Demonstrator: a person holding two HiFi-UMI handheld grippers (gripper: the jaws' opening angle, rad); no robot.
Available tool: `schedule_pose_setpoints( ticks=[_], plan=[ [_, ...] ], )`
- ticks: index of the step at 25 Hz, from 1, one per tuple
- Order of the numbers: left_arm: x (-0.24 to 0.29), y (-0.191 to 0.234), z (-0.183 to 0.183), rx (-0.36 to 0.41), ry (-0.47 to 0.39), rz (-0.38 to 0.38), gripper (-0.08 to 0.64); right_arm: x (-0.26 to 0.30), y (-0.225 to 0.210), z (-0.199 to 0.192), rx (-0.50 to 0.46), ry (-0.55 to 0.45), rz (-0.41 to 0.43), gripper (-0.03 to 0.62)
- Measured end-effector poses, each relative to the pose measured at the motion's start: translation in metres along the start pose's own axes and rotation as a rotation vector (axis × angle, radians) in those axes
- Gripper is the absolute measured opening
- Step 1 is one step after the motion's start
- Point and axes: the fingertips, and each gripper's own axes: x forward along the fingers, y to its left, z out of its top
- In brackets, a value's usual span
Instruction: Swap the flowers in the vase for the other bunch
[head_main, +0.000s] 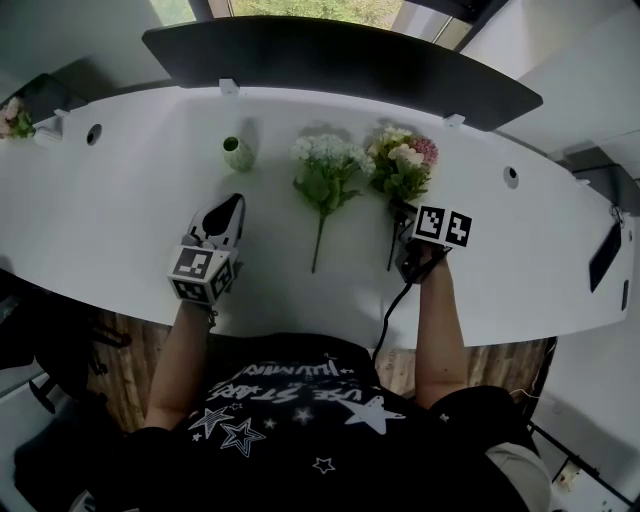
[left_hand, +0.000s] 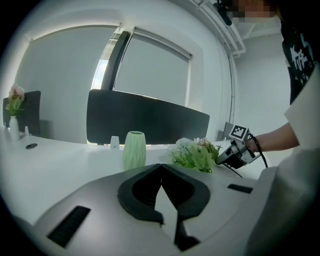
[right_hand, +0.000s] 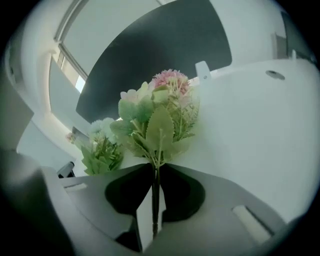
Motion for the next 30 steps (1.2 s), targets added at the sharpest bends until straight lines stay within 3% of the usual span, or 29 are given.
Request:
schedule_pose_setpoints(
  ticks=[8, 15, 21, 30],
  plan=[
    [-0.002, 0.006, 0.004, 0.043, 0.008, -0.06, 0.008, -0.027, 0.007, 0.008, 0.128, -0.196, -0.007, 0.051],
    [-0.013, 0.009, 0.016, 0.047, -0.008, -0.119, 0.008, -0.06, 0.042, 0.019, 0.151, -0.327, 0.029, 0.051],
    [-0.019, 0.022, 0.036, 0.076, -0.075, -0.131, 0.009, -0.087, 0.095, 0.039, 0.091, -0.453, 0.112, 0.051],
    [-0.029, 0.041, 0.045, 0.099, -0.082, -0.18, 0.009, -0.097, 0.202, 0.068, -0.021, -0.615, 0.286, 0.052]
  ],
)
